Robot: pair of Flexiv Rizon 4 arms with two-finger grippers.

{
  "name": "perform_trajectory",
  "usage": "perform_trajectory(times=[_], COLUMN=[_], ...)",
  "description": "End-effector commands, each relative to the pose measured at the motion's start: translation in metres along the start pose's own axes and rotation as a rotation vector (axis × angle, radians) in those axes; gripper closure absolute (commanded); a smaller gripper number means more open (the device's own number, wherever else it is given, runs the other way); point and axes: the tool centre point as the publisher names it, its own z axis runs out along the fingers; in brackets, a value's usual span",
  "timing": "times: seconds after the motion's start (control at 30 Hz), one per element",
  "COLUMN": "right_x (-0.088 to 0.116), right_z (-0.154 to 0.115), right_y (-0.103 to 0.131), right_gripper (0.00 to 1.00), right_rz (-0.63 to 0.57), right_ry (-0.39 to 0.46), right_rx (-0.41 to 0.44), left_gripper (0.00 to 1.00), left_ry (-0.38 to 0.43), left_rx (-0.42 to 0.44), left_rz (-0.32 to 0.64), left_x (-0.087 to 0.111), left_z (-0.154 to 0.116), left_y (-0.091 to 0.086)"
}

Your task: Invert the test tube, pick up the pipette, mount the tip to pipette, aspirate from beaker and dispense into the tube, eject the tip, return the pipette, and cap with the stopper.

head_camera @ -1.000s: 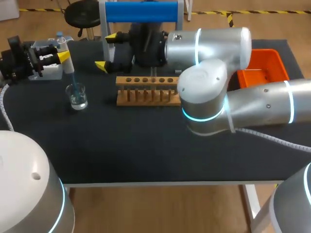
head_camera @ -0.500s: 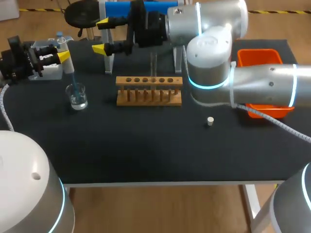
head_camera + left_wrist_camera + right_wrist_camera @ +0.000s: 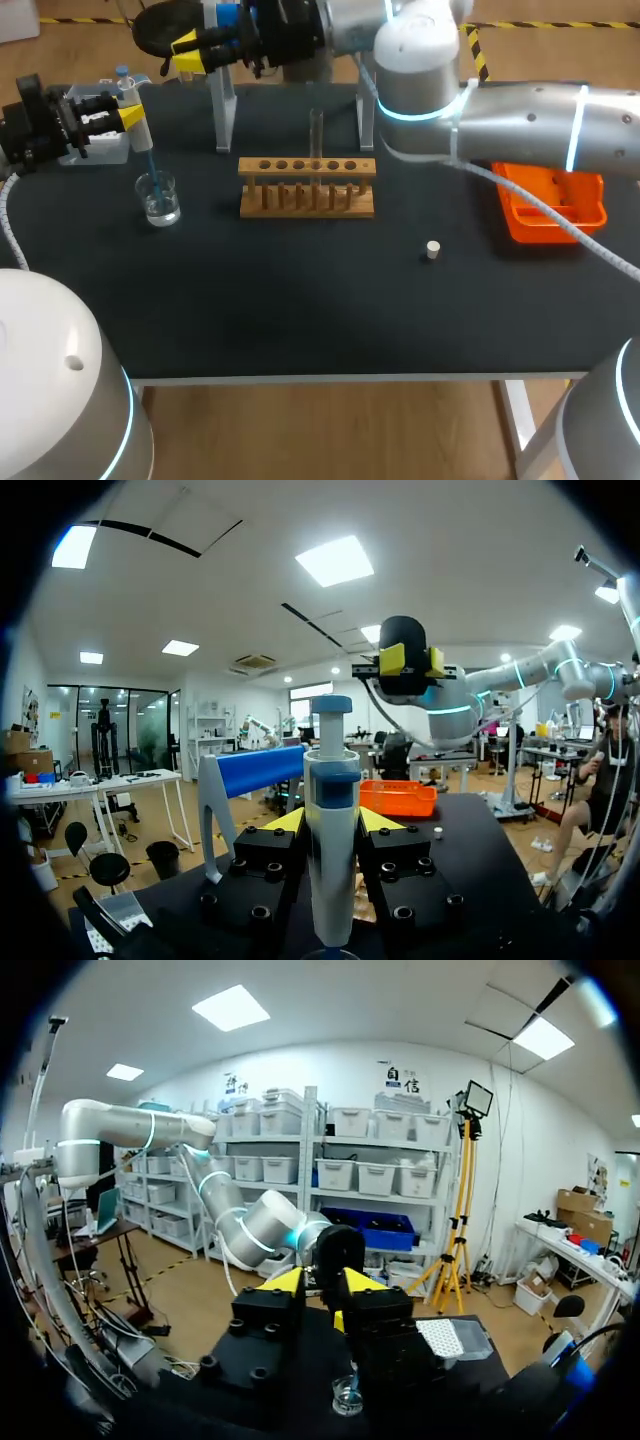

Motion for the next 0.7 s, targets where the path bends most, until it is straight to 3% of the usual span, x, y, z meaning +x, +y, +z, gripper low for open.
perform_trajectory(times=[0.03, 0.37, 0.7], right_x=[-0.014, -0.03, -0.041], right_z=[0.01, 0.023, 0.041], right_y=[0.003, 0.008, 0.011], right_gripper=[1.0, 1.0, 1.0], right_rz=[0.012, 0.06, 0.065], right_ry=[0.234, 0.259, 0.186], right_rx=[-0.024, -0.114, -0.117], left_gripper=[1.0, 1.0, 1.0], left_ry=[0.001, 0.001, 0.001], left_rx=[-0.002, -0.002, -0.002], left_rz=[-0.001, -0.001, -0.001], left_x=[-0.001, -0.001, -0.001], left_z=[0.0, 0.0, 0.0], left_y=[0.0, 0.0, 0.0])
